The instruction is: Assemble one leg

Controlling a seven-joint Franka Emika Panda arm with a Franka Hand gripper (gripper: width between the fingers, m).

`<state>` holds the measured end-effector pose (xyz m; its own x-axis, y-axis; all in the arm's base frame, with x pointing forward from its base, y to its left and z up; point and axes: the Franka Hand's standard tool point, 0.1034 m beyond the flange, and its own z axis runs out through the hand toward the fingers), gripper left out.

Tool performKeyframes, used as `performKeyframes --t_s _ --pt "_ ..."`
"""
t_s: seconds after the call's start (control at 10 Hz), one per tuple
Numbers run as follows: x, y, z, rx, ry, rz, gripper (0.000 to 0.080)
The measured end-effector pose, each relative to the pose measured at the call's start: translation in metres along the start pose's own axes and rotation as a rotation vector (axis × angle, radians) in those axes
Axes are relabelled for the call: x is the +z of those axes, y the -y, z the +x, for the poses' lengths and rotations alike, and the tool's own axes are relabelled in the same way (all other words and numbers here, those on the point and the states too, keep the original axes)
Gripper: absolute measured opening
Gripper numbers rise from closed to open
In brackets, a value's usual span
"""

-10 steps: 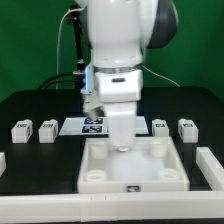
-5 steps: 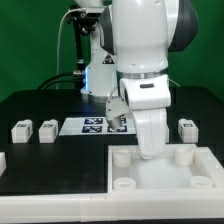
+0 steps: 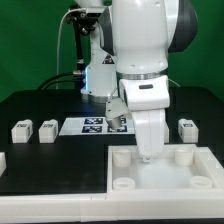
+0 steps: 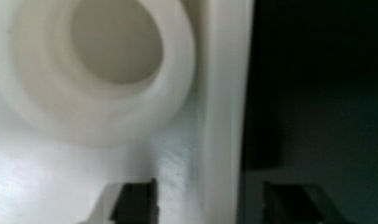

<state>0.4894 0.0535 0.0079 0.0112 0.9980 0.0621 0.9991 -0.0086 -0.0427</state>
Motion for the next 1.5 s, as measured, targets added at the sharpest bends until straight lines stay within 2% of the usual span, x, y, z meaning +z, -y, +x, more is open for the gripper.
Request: performKeyframes --t_s 0.1,0.2,0.3,0.4,1.1,1.2,1.3,1.5 --pt "0.000 0.000 0.000 0.000 0.000 0.000 0.0472" --pt "0.000 0.000 0.000 0.001 0.000 0.000 0.0587" --pt "0.000 0.000 -0.001 0.001 0.000 0.000 0.0587" --pt "0.000 0.000 -0.001 0.002 0.000 0.000 0.0637" --pt "-0.003 -0.001 0.000 0.059 0.000 -0.005 0.0648" --pt "-0.020 0.000 0.008 0.143 0.006 -0.028 0.0648" --pt "-0.036 0.008 0.018 0.184 0.011 -0.045 0.0648" --pt "-0.051 0.022 0.049 0.433 0.004 -0.063 0.0648"
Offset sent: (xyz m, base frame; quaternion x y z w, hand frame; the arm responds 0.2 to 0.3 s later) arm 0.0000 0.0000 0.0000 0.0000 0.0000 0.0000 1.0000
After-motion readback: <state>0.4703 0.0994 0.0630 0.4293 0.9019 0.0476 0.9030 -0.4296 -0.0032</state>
